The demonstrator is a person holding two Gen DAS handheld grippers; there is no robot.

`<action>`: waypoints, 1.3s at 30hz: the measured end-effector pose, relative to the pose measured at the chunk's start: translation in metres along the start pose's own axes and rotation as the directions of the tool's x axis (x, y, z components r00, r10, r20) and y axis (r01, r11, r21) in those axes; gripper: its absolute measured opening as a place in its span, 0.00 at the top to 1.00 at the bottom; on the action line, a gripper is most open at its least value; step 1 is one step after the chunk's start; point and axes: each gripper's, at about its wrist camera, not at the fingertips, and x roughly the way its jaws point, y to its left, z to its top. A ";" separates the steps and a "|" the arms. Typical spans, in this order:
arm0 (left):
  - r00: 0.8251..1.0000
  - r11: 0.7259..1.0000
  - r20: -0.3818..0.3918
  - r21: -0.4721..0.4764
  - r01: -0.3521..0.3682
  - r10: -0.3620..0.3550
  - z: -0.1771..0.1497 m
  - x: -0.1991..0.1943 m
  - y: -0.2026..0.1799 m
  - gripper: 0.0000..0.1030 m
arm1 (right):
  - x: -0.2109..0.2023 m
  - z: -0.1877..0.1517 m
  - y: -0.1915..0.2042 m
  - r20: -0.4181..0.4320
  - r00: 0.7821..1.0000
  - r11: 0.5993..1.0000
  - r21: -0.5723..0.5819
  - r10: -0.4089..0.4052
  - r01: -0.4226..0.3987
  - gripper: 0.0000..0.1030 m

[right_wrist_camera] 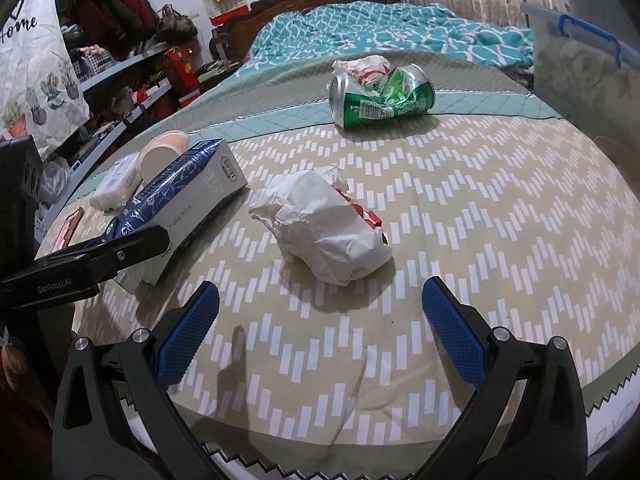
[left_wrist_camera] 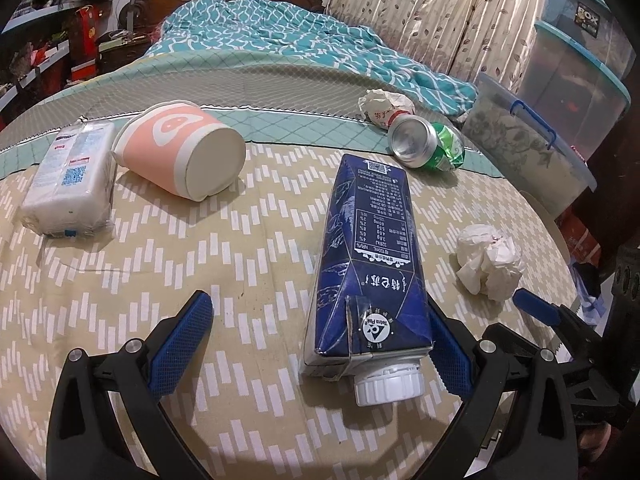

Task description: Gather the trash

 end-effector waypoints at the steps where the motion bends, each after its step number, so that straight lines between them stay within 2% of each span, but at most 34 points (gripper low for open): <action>1: 1.000 1.000 0.000 0.002 -0.002 0.002 0.000 0.000 0.000 0.08 | 0.000 -0.001 0.000 0.003 1.000 1.000 0.001 0.000 0.000 0.03; 9: 1.000 0.999 -0.009 0.034 -0.024 0.024 -0.002 0.001 -0.004 0.08 | -0.001 -0.002 -0.001 0.008 1.000 1.000 -0.002 -0.002 0.002 0.03; 20: 1.000 0.999 -0.007 0.032 -0.026 0.027 -0.002 0.001 -0.004 0.08 | -0.001 -0.003 -0.001 0.009 1.000 1.000 -0.001 -0.002 0.002 0.03; 25: 0.998 0.997 -0.015 0.052 -0.061 0.062 -0.003 0.004 -0.009 0.08 | -0.001 -0.002 -0.001 0.009 1.000 1.000 -0.002 -0.002 0.002 0.03; 39: 0.999 0.999 -0.004 0.028 -0.036 0.036 -0.004 0.002 -0.008 0.08 | -0.002 -0.003 0.000 0.010 1.000 1.000 -0.001 -0.002 0.002 0.03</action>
